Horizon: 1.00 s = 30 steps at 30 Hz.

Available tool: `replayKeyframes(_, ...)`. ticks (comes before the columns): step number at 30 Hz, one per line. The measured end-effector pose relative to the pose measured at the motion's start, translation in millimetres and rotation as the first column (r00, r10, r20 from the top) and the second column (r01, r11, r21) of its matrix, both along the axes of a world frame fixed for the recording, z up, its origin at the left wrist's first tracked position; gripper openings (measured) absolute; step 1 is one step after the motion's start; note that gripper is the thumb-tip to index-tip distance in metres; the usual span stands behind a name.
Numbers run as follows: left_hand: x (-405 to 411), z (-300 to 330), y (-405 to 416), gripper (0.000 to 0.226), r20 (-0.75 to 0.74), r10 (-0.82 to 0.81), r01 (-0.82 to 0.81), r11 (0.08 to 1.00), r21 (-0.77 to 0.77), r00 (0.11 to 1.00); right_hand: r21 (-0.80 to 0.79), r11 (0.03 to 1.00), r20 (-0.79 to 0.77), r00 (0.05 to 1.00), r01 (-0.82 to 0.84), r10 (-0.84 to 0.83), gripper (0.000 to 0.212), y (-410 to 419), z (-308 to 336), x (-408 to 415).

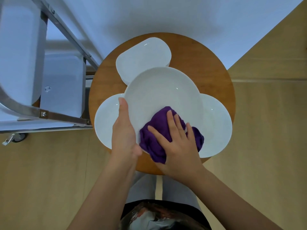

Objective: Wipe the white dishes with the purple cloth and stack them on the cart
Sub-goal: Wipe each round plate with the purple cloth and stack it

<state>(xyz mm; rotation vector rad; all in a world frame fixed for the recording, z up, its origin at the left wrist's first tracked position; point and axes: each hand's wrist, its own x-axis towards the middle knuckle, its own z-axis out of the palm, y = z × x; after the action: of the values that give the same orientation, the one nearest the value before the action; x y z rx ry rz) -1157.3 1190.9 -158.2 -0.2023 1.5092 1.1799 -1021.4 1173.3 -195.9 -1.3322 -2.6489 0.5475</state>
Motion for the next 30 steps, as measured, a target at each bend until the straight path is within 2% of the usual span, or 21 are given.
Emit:
replayKeyframes(3,-9.1,-1.0,1.3,0.07,0.015,-0.04,0.04,0.998,-0.046,0.999,0.057,0.996,-0.044,0.997,-0.064,0.067,0.064,1.2,-3.3,10.2)
replayKeyframes(6,-20.0,2.5,4.9,0.07,0.031,-0.15,0.151,0.988,-0.041,0.988,0.138,0.982,-0.046,0.99,-0.127,0.134,0.045,1.3,-6.7,32.0)
replayKeyframes(11,-31.4,3.4,11.4,0.05,-0.067,-0.271,0.261,0.957,-0.13,0.96,0.221,0.961,-0.189,0.959,-0.167,0.21,0.041,-0.7,4.9,46.3)
replayKeyframes(12,-34.3,3.8,12.4,0.053,-0.065,-0.309,0.302,0.948,-0.103,0.949,0.194,0.97,-0.254,0.947,-0.149,0.196,0.039,-1.1,9.5,44.4)
replayKeyframes(13,-38.2,4.5,12.3,0.061,-0.039,-0.353,0.351,0.934,-0.061,0.935,0.1,0.992,-0.359,0.927,-0.076,0.108,0.033,-1.9,17.7,40.6)
replayKeyframes(14,-41.4,4.8,12.5,0.07,-0.009,-0.384,0.383,0.923,-0.026,0.923,-0.067,0.997,-0.466,0.882,0.04,-0.067,0.029,-1.7,29.1,36.8)
replayKeyframes(15,-43.7,5.0,12.0,0.074,0.004,-0.396,0.396,0.918,-0.009,0.918,-0.314,0.937,-0.554,0.773,0.151,-0.31,0.029,-0.5,39.5,33.3)
replayKeyframes(16,-43.7,3.5,11.6,0.074,-0.005,-0.401,0.4,0.916,-0.014,0.916,-0.574,0.799,-0.572,0.609,0.18,-0.549,0.031,0.6,45.9,31.8)
replayKeyframes(17,-41.4,-0.4,10.7,0.071,-0.057,-0.406,0.404,0.913,-0.047,0.912,-0.758,0.641,-0.532,0.453,0.121,-0.715,0.034,3.8,50.4,31.4)
replayKeyframes(18,-37.9,-5.3,8.7,0.067,-0.131,-0.415,0.404,0.909,-0.102,0.901,-0.832,0.554,-0.506,0.36,0.039,-0.784,0.039,7.0,51.4,32.5)
replayKeyframes(19,-34.3,-9.8,5.9,0.065,-0.186,-0.421,0.397,0.905,-0.15,0.888,-0.86,0.508,-0.499,0.292,-0.049,-0.816,0.045,9.4,52.8,33.4)
replayKeyframes(20,-32.3,-14.7,1.3,0.066,-0.187,-0.401,0.379,0.914,-0.145,0.897,-0.869,0.475,-0.494,0.225,-0.138,-0.84,0.051,11.9,54.7,32.7)
replayKeyframes(21,-31.8,-19.5,-3.7,0.07,-0.125,-0.364,0.355,0.931,-0.087,0.923,-0.875,0.436,-0.471,0.167,-0.208,-0.866,0.056,13.6,55.6,31.2)
replayKeyframes(23,-35.2,-28.2,-13.5,0.084,0.062,-0.282,0.279,0.959,0.057,0.957,-0.879,0.394,-0.433,0.102,-0.27,-0.896,0.059,16.1,53.5,31.6)
replayKeyframes(26,-43.9,-40.8,-28.7,0.103,0.311,-0.207,0.14,0.965,0.223,0.928,-0.899,0.317,-0.351,0.065,-0.302,-0.934,0.057,19.0,45.5,41.3)
replayKeyframes(28,-45.9,-46.0,-38.2,0.097,0.397,-0.173,0.047,0.95,0.308,0.901,-0.93,0.208,-0.233,0.051,-0.303,-0.971,0.07,21.2,38.7,48.6)
replayKeyframes(30,-46.3,-43.4,-43.9,0.075,0.433,-0.174,-0.001,0.927,0.374,0.884,-0.949,0.12,-0.142,0.054,-0.293,-0.988,0.074,20.2,32.5,54.6)
